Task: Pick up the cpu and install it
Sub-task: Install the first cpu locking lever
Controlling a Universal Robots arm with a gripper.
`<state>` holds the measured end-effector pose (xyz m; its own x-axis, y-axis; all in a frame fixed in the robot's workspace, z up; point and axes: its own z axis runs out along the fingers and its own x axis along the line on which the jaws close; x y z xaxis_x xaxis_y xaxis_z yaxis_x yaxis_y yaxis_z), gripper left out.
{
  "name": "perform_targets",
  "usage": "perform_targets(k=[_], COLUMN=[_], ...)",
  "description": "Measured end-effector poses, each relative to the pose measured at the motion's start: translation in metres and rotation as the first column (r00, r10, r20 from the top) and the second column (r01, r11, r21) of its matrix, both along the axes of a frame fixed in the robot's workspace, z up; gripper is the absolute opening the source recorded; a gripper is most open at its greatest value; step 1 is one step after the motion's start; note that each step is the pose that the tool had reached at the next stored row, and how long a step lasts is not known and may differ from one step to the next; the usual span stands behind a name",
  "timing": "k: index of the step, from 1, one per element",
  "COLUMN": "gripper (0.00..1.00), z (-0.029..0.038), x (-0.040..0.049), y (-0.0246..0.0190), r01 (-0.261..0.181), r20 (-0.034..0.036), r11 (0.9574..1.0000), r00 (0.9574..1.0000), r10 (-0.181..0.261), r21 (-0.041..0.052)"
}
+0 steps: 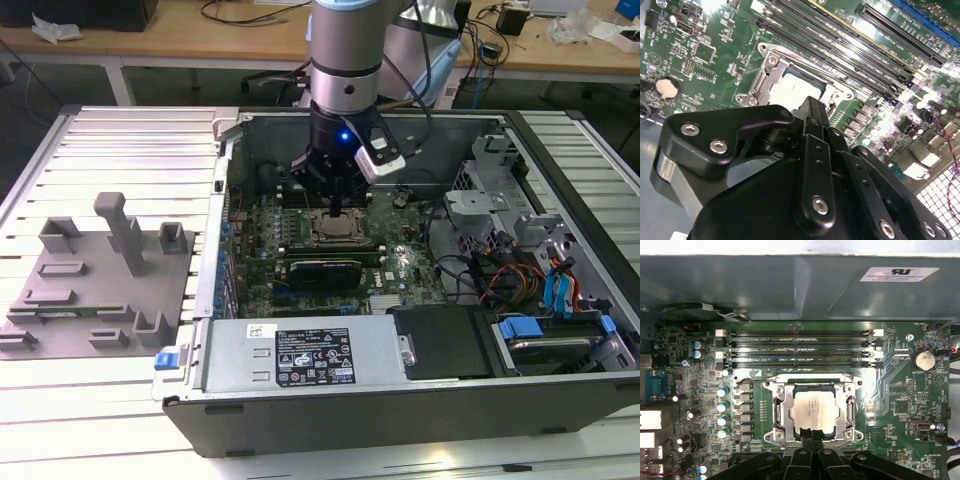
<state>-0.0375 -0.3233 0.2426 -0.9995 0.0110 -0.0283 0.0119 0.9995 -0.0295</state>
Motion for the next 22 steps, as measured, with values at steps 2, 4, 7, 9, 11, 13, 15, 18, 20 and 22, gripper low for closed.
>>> perform_targets(k=[2,4,7,9,11,13,15,18,20,22], gripper=[0.11,0.11,0.11,0.11,0.11,0.11,0.11,0.11,0.11,0.11], z=[0.0000,0.0000,0.0000,0.0000,0.0000,0.0000,0.0000,0.0000,0.0000,0.0000], x=[-0.0031,-0.0057,-0.0079,-0.0102,-0.0125,-0.0158,-0.0198,-0.0289,-0.0335,-0.0391], y=[0.0000,0.0000,0.0000,0.0000,0.0000,0.0000,0.0000,0.0000,0.0000,0.0000], r01=[0.000,0.000,0.000,0.000,0.000,0.000,0.000,0.000,0.000,0.000], r20=[0.0000,0.0000,0.0000,0.0000,0.0000,0.0000,0.0000,0.0000,0.0000,0.0000], r11=[1.0000,1.0000,1.0000,1.0000,1.0000,1.0000,1.0000,1.0000,1.0000,1.0000], r00=[1.0000,1.0000,1.0000,1.0000,1.0000,1.0000,1.0000,1.0000,1.0000,1.0000], r10=[0.000,0.000,0.000,0.000,0.000,0.000,0.000,0.000,0.000,0.000], r21=[0.0000,0.0000,0.0000,0.0000,0.0000,0.0000,0.0000,0.0001,0.0001,0.0001])
